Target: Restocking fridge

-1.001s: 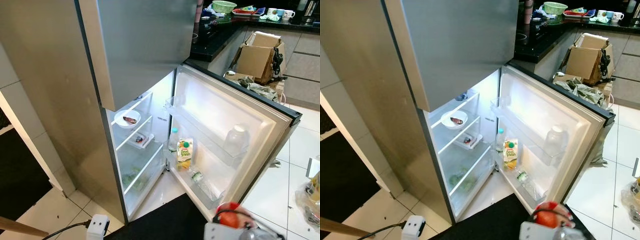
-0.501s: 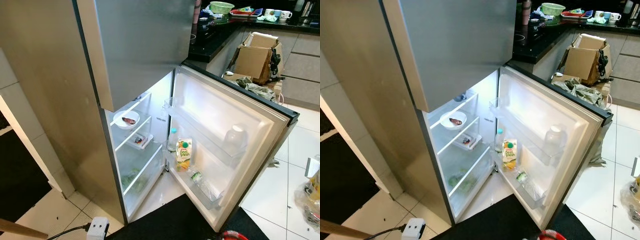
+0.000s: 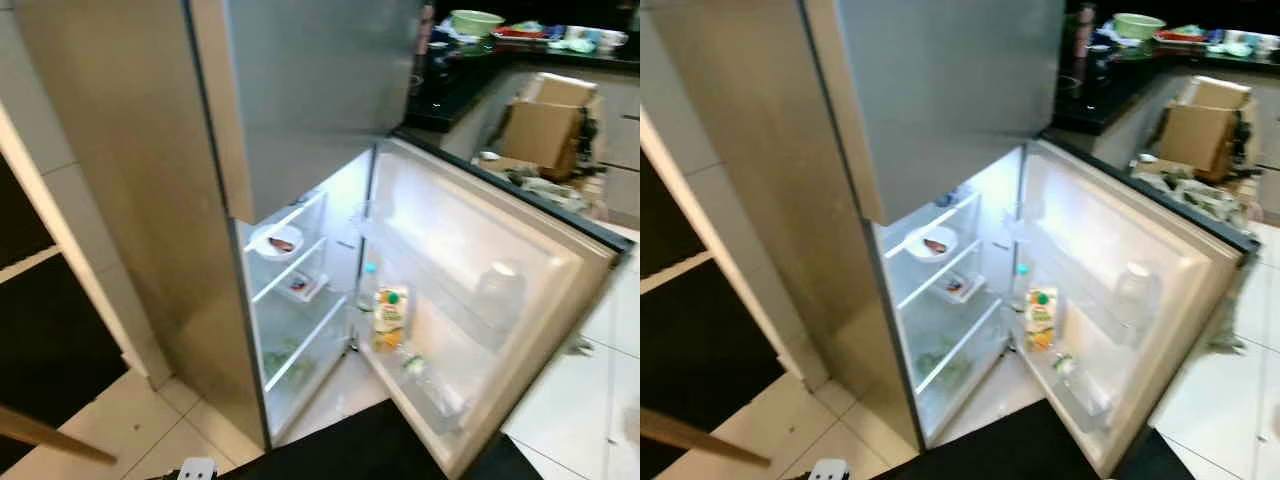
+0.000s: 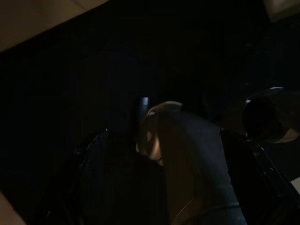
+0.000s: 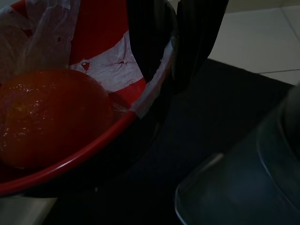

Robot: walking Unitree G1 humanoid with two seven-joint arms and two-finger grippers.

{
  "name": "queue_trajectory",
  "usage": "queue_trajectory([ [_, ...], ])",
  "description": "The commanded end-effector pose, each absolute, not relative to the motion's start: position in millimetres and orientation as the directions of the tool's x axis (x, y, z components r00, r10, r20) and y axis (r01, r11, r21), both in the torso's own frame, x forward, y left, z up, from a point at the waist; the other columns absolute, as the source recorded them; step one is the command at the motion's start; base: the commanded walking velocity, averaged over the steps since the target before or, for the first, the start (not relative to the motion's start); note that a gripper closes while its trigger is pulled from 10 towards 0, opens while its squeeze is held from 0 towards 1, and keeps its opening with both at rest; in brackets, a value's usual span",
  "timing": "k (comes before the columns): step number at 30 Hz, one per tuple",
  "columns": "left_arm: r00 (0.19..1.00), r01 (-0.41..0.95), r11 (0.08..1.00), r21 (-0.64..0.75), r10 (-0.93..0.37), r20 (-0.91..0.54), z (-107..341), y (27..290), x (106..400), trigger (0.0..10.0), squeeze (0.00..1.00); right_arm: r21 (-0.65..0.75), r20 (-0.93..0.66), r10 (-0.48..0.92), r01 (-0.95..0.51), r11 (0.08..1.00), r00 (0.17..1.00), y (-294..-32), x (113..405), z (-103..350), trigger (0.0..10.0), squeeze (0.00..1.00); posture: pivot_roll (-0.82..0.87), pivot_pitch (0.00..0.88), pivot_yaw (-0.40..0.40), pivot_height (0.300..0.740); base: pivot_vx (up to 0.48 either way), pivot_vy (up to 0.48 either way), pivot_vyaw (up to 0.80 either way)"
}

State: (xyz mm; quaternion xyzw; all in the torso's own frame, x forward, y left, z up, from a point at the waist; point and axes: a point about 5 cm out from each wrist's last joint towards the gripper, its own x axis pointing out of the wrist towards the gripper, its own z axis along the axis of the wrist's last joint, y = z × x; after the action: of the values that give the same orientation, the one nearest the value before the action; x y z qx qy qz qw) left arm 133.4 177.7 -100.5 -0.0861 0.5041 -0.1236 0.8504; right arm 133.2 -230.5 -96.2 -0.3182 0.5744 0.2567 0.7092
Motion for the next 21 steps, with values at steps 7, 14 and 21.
queue_trajectory([
  [7,0.446,0.118,0.964,-0.237,-0.265,-0.855,-101,183,134,10.0,0.0,-0.16,-0.979,-0.005,-0.745,0.647,0.205,-228,130,-98,10.0,0.0,-0.05,0.0,0.003,0.74,0.0,0.0,0.78],
  [14,0.441,0.132,0.962,-0.238,-0.272,-0.856,-100,174,140,10.0,0.0,-0.15,-0.983,-0.014,-0.747,0.648,0.185,-230,121,-100,10.0,0.0,-0.05,0.0,0.007,0.74,0.0,0.0,0.78],
  [21,0.435,0.142,0.96,-0.24,-0.278,-0.856,-100,165,143,10.0,0.0,-0.163,-0.982,-0.026,-0.762,0.627,0.189,-228,119,-102,10.0,0.0,-0.05,0.0,0.009,0.74,0.0,0.0,0.42],
])
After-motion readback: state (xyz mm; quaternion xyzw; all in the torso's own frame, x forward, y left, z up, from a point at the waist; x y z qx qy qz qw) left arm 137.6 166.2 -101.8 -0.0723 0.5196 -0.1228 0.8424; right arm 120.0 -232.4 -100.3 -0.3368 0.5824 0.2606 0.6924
